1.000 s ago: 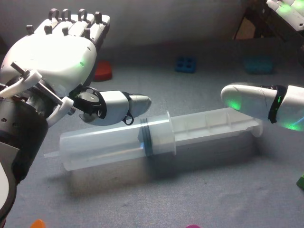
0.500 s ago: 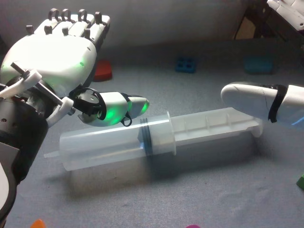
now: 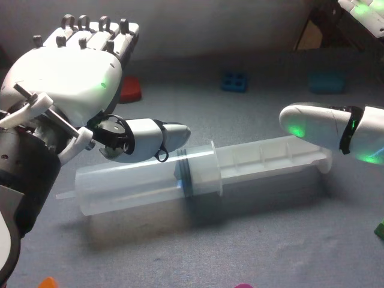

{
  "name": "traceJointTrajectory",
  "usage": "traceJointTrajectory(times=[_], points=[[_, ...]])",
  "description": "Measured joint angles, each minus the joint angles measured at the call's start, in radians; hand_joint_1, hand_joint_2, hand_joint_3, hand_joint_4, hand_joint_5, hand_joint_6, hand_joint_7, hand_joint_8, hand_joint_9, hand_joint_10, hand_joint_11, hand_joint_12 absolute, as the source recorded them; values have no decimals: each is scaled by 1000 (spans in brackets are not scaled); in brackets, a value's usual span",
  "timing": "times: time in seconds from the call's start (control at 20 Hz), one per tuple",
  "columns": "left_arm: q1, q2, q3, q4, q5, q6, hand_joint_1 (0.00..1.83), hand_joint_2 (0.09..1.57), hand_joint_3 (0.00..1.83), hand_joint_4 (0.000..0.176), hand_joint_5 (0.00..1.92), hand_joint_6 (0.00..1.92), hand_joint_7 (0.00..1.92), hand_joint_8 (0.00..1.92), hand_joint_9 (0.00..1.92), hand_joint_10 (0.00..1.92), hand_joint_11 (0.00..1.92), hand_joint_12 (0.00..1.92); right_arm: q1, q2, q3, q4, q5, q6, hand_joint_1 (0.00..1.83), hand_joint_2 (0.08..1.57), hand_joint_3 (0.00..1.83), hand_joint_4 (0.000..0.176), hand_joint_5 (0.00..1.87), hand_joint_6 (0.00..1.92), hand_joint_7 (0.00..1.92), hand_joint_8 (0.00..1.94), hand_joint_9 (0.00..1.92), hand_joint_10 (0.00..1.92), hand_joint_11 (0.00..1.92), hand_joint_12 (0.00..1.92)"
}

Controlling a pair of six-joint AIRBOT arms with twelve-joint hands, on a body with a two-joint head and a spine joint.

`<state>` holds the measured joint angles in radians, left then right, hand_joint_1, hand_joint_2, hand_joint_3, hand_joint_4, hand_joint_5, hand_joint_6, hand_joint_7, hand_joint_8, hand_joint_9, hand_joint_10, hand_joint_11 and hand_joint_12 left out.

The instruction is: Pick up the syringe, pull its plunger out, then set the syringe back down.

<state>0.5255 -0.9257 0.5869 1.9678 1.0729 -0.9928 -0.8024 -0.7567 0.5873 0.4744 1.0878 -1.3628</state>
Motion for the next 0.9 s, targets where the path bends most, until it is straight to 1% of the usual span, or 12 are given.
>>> traceJointTrajectory(times=[0.05,0.1,0.15,0.35,0.5,0.55,0.6,0.65,0.7,0.75,0.8,0.9], points=[[0,0,0,0,0,0,530,1047,0,0,573,256,588,297,548,331,179,951,0,0,0,0,1,0,358,970,6,0,588,133,681,174,668,168,344,919],[0,0,0,6,2,0,789,1140,8,0,640,1396,590,1531,588,1596,513,1681,0,0,0,-2,7,1,692,1031,0,0,710,1032,698,1323,696,1420,669,1582],[0,0,0,8,2,0,1032,1161,5,0,820,1816,824,1843,883,1856,915,1873,0,0,0,-5,9,0,860,1142,8,0,831,1743,887,1817,1010,1821,1180,1853],[0,1,0,-3,3,-2,1002,1240,10,0,1167,1921,1288,1921,1388,1921,1428,1921,-1,0,0,3,2,-1,808,1281,13,0,1083,1921,1256,1941,1459,1921,1660,1921],[0,1,0,3,4,-3,990,1272,0,0,1290,1921,1436,1921,1520,1921,1570,1921,-1,0,0,0,8,-1,745,1360,9,0,1229,1921,1455,1941,1622,1921,1790,1921],[0,1,0,3,4,-3,998,1278,0,0,1296,1921,1441,1921,1523,1921,1579,1921,-1,0,0,1,7,-1,743,1379,0,109,1252,1921,1466,1941,1628,1921,1794,1921],[0,1,0,3,4,-3,1000,1281,1,15,1298,1921,1442,1921,1523,1921,1581,1921,-1,0,0,0,7,-1,749,1385,0,163,1261,1921,1462,1941,1628,1921,1791,1921],[0,1,0,3,4,-3,1001,1282,1,20,1298,1921,1442,1921,1523,1921,1582,1921,-1,0,0,0,8,-1,752,1386,0,173,1262,1921,1462,1941,1628,1921,1790,1921],[0,1,0,3,4,-3,1000,1284,0,91,1296,1921,1437,1921,1516,1921,1577,1921,-1,0,0,0,8,-1,764,1382,0,175,1262,1921,1462,1941,1627,1921,1783,1921],[0,0,0,4,4,-3,1000,1284,0,106,1296,1921,1437,1921,1515,1921,1576,1921,-1,0,0,0,8,-1,768,1381,0,176,1262,1921,1462,1941,1627,1921,1782,1921],[0,0,0,4,4,-3,996,1284,0,162,1301,1921,1440,1921,1521,1921,1587,1921,-1,0,0,0,8,-1,768,1381,0,176,1262,1921,1462,1941,1627,1921,1781,1921],[0,0,0,4,4,-3,987,1286,0,175,1302,1921,1442,1921,1523,1921,1593,1921,-1,0,0,0,8,-1,747,1393,2,176,1262,1921,1462,1941,1627,1921,1780,1921]])
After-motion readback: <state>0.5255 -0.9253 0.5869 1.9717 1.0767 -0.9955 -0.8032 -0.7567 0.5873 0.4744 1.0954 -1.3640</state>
